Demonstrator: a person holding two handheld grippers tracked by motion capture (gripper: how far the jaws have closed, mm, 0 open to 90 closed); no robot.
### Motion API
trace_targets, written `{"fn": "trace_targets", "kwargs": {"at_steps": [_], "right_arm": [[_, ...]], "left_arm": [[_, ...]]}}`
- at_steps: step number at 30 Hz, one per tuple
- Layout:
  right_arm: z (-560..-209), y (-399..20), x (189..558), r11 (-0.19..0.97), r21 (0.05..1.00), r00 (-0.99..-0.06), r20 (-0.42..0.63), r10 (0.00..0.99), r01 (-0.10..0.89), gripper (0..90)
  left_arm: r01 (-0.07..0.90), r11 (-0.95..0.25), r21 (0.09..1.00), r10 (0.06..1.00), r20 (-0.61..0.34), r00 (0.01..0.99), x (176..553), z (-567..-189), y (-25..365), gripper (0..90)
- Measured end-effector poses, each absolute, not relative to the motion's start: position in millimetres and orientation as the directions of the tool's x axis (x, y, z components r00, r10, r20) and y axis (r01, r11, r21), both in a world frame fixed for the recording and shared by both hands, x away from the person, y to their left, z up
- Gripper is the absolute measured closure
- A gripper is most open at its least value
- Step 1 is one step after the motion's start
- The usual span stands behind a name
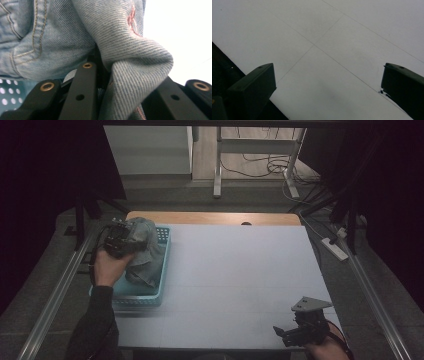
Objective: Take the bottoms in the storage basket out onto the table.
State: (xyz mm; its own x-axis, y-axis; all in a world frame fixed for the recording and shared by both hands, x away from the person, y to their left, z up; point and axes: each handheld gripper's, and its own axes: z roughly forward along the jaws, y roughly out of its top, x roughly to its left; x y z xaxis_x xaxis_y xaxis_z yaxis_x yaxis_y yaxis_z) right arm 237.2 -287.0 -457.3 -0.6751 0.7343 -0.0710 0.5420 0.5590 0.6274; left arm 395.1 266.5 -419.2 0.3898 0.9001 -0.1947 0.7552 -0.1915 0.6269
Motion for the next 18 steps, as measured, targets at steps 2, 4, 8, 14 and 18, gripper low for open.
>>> {"fn": "trace_targets", "kwargs": {"at_steps": [2,4,8,14,18], "right_arm": [[-457,-287,237,0.558,0.629,-0.673,-0.073,0.736,0.542,0.0],[-457,-287,237,0.558,0.629,-0.674,-0.073,0.735,0.541,0.0],[-457,-287,237,0.559,0.628,-0.676,-0.07,0.734,0.542,0.0],[-457,-287,237,0.558,0.628,-0.674,-0.069,0.735,0.543,0.0],[-457,-287,237,0.554,0.63,-0.673,-0.065,0.736,0.544,0.0]], "left_arm": [[0.749,-0.181,0.638,0.895,-0.209,0.393,393,-415,269,75.6],[0.742,-0.176,0.647,0.89,-0.217,0.401,392,-411,270,75.6],[0.726,-0.174,0.665,0.884,-0.219,0.413,388,-401,269,75.6],[0.693,-0.162,0.703,0.868,-0.232,0.438,382,-385,265,75.6],[0.666,-0.171,0.726,0.862,-0.217,0.458,377,-374,259,75.6]]}}
